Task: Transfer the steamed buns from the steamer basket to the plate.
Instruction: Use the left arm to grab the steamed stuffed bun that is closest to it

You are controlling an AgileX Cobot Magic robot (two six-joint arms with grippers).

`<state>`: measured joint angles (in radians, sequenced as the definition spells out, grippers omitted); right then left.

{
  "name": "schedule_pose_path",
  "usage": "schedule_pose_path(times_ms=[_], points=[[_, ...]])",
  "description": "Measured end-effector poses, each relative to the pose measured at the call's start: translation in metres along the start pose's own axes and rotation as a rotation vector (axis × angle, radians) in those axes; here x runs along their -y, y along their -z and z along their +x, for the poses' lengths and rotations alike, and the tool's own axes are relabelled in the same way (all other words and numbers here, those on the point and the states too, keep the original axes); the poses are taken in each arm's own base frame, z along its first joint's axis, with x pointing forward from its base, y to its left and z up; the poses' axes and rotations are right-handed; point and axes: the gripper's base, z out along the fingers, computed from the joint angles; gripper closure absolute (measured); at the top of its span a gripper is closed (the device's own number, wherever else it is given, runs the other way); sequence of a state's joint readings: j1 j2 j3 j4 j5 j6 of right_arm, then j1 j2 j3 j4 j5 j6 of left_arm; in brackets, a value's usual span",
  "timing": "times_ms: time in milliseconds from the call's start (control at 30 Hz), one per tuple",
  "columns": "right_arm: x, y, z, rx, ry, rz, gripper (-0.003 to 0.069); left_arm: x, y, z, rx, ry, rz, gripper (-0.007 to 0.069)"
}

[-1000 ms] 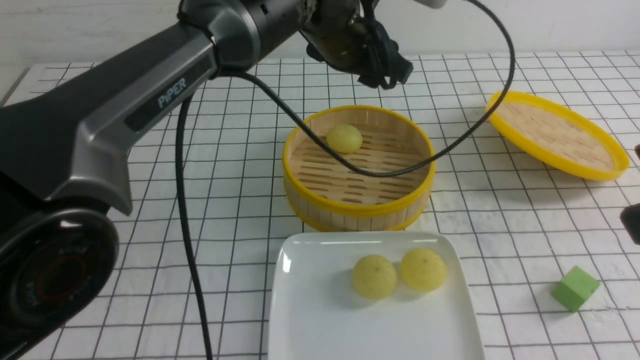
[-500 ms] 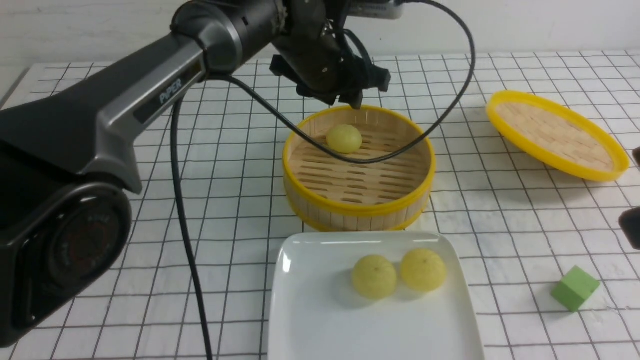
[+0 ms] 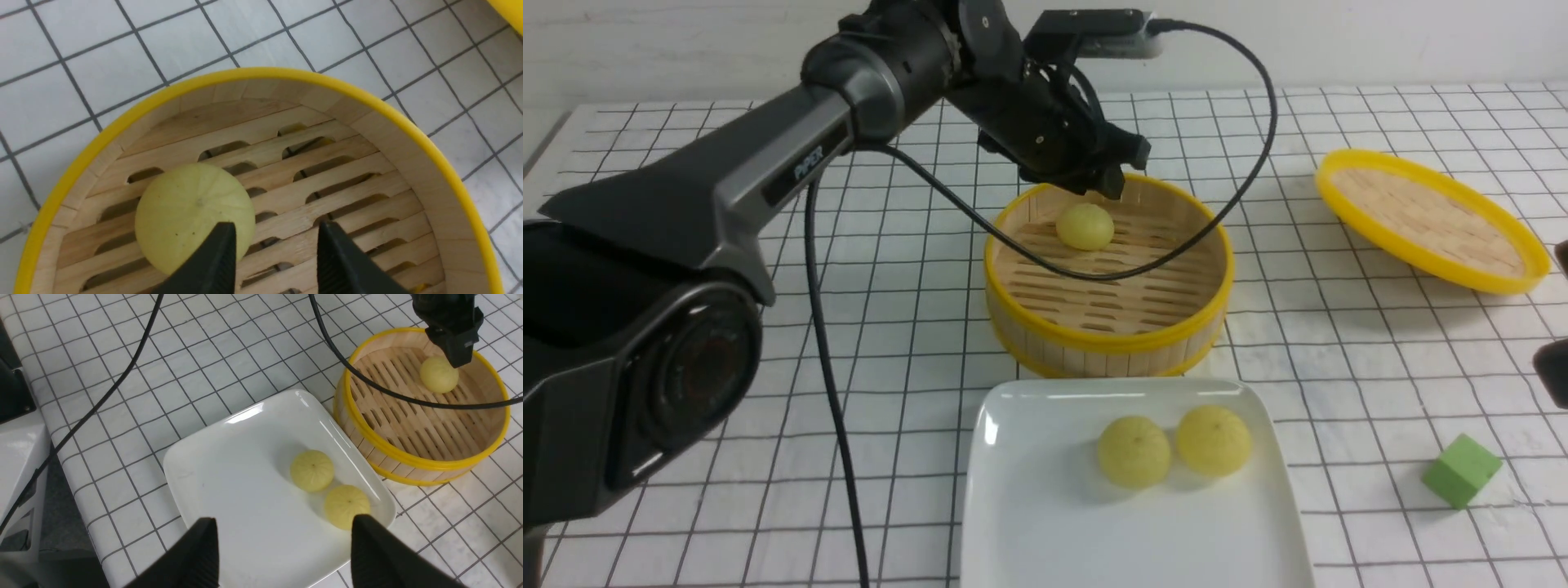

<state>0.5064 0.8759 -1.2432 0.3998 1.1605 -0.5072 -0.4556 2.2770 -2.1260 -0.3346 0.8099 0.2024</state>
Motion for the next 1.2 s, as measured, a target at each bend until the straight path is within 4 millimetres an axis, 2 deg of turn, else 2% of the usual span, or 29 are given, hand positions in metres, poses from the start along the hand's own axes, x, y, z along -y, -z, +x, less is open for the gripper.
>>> schedule_pose_path(times_ms=[367,900,1000,1100,1200], points=[[0.0,0.0,0.0,-0.002,0.0,-0.001,0.0221,-0.014,-0.023,0.01,-0.016,-0.084,-0.082,0.0319],[0.0,0.0,0.0,-0.001,-0.001,-0.004,0.0221,-0.02,-0.048,0.019,-0.003,-0.07,-0.085,0.033],[0.0,0.0,0.0,-0.001,-0.001,-0.004,0.0221,-0.02,-0.048,0.019,-0.007,-0.065,-0.082,0.0386],[0.0,0.0,0.0,-0.001,-0.001,-0.004,0.0221,-0.019,-0.046,0.02,-0.029,-0.06,-0.077,0.0557],[0.0,0.0,0.0,0.0,-0.001,-0.004,0.0221,-0.016,-0.038,0.017,-0.04,-0.063,-0.072,0.0602]])
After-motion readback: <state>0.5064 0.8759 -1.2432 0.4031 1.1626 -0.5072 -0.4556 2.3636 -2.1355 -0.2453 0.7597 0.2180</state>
